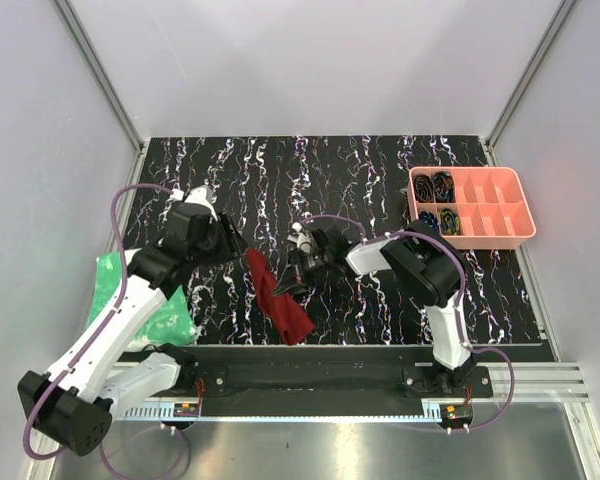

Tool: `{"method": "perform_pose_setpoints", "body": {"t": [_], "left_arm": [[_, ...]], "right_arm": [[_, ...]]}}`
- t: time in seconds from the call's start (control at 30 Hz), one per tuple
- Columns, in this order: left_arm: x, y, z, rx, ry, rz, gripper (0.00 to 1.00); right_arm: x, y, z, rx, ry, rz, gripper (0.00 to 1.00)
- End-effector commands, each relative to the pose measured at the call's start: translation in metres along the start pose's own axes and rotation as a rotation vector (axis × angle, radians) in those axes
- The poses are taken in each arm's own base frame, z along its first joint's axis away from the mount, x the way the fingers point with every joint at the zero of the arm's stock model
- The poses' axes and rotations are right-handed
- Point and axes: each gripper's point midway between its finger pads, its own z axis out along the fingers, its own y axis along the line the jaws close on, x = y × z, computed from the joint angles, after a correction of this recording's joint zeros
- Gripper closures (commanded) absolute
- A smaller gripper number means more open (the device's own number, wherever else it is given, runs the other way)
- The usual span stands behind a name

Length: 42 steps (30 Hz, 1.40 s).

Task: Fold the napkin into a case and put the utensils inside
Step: Turn over the smaller rectangle-folded napkin at the center of the board, then rotate the smaller rectangle-folded napkin at the center of the board.

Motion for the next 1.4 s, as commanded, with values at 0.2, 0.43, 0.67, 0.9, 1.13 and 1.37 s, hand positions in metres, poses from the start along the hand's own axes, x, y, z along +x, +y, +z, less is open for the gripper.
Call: {"method": "perform_pose_setpoints", "body": {"t": [0.2, 0.43, 0.67, 0.9, 1.13, 1.37], "left_arm": [[0.010, -0.025, 0.038, 0.120, 0.064, -0.039, 0.45], [0.029, -0.046, 0.074, 0.218, 0.179, -0.042, 0.52], [0.040, -0.071, 0.107, 0.326, 0.272, -0.109, 0.65], [0.058, -0.051, 0.159, 0.210, 0.334, -0.149, 0.72], [0.072, -0.023, 0.194, 0.073, 0.360, -0.143, 0.72], [0.030, -0.038, 0.179, 0.026, 0.239, -0.070, 0.52]], "right_arm": [[-0.013, -0.017, -0.050, -0.096, -0.034, -0.062, 0.55], [-0.016, -0.050, -0.108, 0.312, -0.074, -0.102, 0.32], [0.024, -0.016, -0.091, 0.424, -0.071, -0.141, 0.33], [0.045, -0.013, -0.070, 0.382, -0.109, -0.117, 0.65], [0.044, -0.075, -0.069, 0.569, -0.118, -0.102, 0.70], [0.005, -0.100, -0.091, 0.672, -0.184, -0.060, 0.70]]}}
